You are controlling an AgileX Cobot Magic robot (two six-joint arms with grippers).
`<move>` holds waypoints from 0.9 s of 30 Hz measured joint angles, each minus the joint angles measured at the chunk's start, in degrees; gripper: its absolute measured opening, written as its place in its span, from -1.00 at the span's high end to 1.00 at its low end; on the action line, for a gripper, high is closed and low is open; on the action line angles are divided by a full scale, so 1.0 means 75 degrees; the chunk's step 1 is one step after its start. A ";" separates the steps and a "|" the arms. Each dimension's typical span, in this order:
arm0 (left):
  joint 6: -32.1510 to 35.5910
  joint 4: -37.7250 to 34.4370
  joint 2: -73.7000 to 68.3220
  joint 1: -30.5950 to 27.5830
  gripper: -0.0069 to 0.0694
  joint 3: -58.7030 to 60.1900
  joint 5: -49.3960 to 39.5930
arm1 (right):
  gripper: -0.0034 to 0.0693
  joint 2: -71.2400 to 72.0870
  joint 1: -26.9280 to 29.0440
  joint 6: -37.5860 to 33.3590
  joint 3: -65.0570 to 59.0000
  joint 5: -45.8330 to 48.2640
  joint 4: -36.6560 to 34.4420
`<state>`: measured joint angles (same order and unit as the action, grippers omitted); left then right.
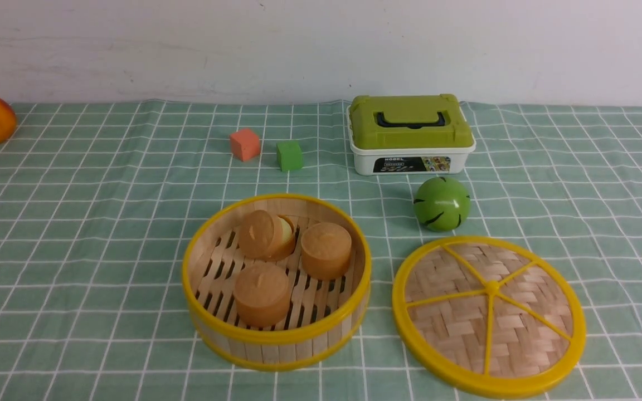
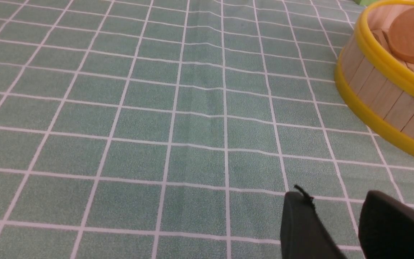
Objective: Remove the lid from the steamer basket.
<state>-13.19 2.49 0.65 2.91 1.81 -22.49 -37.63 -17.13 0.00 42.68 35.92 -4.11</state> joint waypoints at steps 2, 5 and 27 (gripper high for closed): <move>0.0000 0.0000 0.0000 0.0000 0.19 0.0000 0.0000 | 0.96 0.0000 0.0000 0.0000 -0.0006 0.0000 -0.0006; 0.0000 0.0000 0.0000 0.0000 0.19 0.0000 0.0000 | 0.95 0.0000 0.0000 0.0000 -0.0006 0.0000 -0.0006; 0.0000 0.0000 0.0000 0.0000 0.19 0.0000 0.0000 | 0.94 0.4309 0.2752 0.0000 -0.5615 -0.4213 0.0150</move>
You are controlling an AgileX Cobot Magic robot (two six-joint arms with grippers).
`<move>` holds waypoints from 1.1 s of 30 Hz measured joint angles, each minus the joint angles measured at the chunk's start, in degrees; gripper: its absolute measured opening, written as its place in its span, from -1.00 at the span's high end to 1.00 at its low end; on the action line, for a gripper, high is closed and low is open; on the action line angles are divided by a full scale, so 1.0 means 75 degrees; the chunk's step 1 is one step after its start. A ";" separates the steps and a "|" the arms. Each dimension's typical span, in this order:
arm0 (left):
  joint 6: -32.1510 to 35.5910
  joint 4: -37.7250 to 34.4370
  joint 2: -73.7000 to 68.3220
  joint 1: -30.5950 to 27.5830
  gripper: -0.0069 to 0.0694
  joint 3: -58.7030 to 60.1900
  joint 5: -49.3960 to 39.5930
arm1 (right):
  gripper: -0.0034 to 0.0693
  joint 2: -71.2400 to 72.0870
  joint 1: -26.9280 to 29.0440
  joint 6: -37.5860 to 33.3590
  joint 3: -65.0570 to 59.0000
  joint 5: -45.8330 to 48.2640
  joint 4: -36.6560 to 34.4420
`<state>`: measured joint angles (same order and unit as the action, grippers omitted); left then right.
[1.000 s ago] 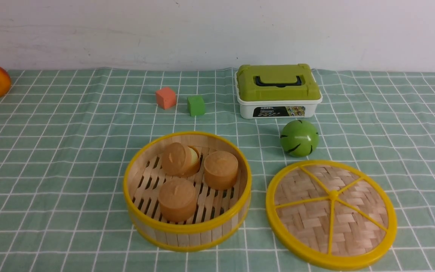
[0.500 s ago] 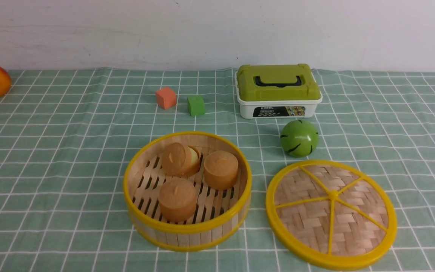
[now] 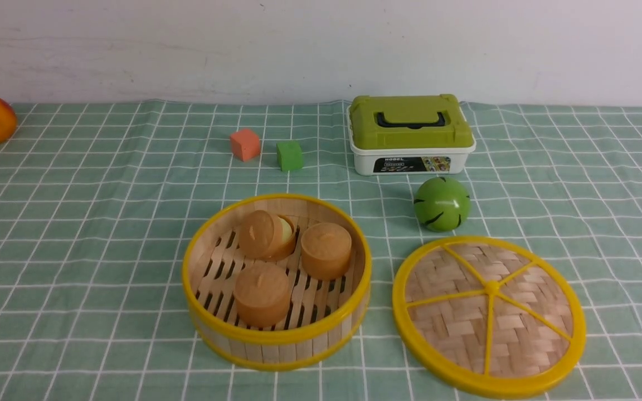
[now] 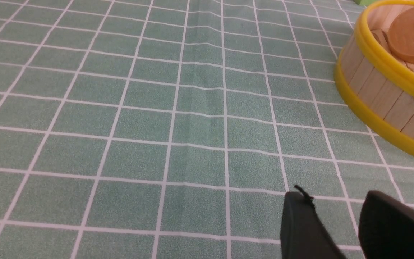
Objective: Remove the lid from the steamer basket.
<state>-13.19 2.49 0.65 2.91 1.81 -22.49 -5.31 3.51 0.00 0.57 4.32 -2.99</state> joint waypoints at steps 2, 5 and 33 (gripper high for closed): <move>0.0000 0.0000 0.0000 0.0000 0.19 0.0000 0.0000 | 0.94 0.0236 0.0142 0.0000 -0.0165 0.0127 0.0000; 0.0000 0.0000 0.0000 0.0000 0.19 0.0000 0.0000 | 0.95 0.0712 0.0316 0.0000 -0.0279 0.0770 0.0115; 0.0000 0.0000 0.0000 0.0000 0.19 0.0000 0.0000 | 0.96 0.0785 -0.0158 0.0934 -0.0218 0.2350 0.0454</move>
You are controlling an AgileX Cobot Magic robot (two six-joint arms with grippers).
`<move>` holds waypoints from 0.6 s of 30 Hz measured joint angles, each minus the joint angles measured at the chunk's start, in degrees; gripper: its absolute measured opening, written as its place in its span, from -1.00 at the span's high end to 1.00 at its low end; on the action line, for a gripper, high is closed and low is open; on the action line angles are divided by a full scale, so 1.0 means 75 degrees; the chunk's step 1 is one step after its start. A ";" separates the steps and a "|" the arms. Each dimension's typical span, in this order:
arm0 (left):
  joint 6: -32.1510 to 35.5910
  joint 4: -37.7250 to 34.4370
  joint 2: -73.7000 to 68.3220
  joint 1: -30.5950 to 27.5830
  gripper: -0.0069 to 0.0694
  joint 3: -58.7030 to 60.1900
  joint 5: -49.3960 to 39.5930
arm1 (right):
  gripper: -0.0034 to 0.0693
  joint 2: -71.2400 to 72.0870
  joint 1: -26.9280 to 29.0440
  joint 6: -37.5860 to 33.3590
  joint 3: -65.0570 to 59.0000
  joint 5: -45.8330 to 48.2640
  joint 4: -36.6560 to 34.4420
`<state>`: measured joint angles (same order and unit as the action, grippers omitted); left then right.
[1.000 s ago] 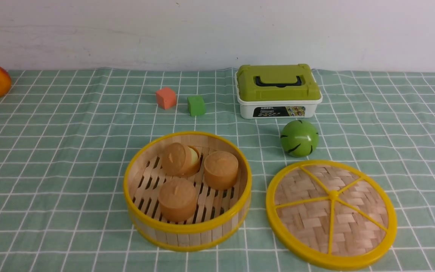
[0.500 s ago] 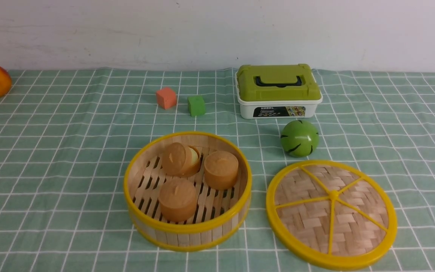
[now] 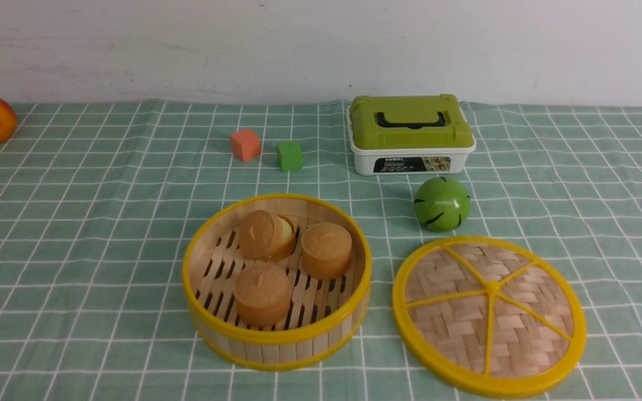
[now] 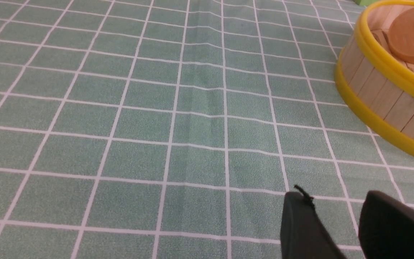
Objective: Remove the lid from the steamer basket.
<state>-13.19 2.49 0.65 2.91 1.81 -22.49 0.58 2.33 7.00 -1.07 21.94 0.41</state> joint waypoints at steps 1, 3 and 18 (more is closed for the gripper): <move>0.0000 0.0000 0.0000 0.0000 0.19 0.0000 0.0000 | 0.96 0.0000 0.0000 0.0000 0.0000 0.0000 0.0000; 0.0000 0.0000 0.0000 0.0000 0.19 0.0000 0.0000 | 0.96 0.0000 0.0000 0.0000 0.0000 0.0000 0.0000; 0.0000 0.0000 0.0000 0.0000 0.19 0.0000 0.0000 | 0.91 0.0000 0.0000 0.0000 0.0000 0.0000 0.0000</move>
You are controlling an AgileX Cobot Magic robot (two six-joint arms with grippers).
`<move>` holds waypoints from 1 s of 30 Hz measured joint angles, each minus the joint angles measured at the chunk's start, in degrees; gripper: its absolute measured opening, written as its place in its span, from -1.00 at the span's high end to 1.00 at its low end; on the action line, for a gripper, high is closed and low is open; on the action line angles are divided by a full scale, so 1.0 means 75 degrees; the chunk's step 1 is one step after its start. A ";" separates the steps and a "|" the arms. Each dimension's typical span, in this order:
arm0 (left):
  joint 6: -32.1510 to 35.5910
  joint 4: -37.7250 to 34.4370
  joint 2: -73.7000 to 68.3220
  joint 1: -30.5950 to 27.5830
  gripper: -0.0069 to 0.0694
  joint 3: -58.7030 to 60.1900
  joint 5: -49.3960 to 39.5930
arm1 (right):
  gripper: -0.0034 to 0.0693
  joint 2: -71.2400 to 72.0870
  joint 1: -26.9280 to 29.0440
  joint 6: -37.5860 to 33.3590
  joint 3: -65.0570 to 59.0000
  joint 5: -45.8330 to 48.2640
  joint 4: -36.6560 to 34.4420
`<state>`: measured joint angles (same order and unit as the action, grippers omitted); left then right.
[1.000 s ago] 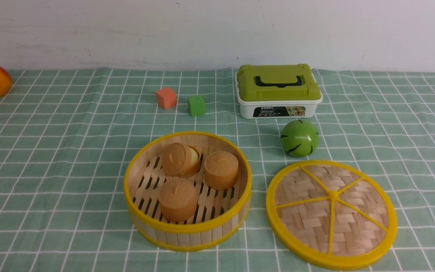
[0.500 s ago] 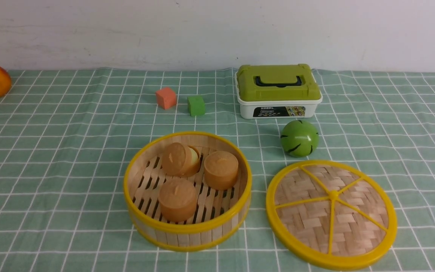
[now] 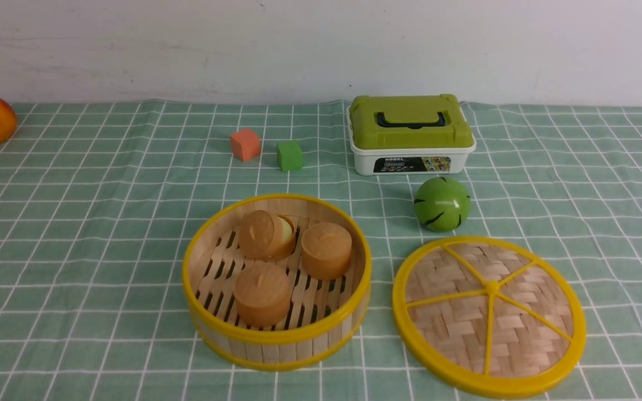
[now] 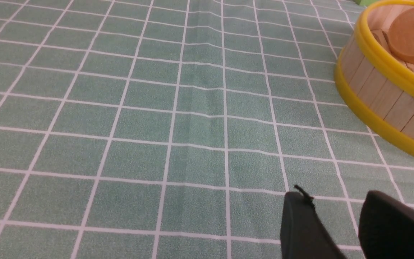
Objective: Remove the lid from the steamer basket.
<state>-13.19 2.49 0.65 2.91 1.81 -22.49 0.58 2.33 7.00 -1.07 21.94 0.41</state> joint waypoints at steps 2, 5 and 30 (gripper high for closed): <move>0.0000 0.0000 0.0000 0.0000 0.19 0.0000 0.0000 | 0.90 0.0000 0.0000 0.0000 0.0000 0.0000 0.0000; 0.0000 0.0000 0.0000 0.0000 0.19 0.0000 0.0000 | 0.89 0.0000 0.0000 0.0000 0.0000 0.0000 0.0000; 0.0000 0.0000 0.0000 0.0000 0.19 0.0000 0.0000 | 0.79 0.0000 0.0000 0.0000 0.0000 0.0000 0.0000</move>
<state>-13.19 2.49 0.65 2.91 1.81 -22.49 0.58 2.33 7.00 -1.07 21.94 0.41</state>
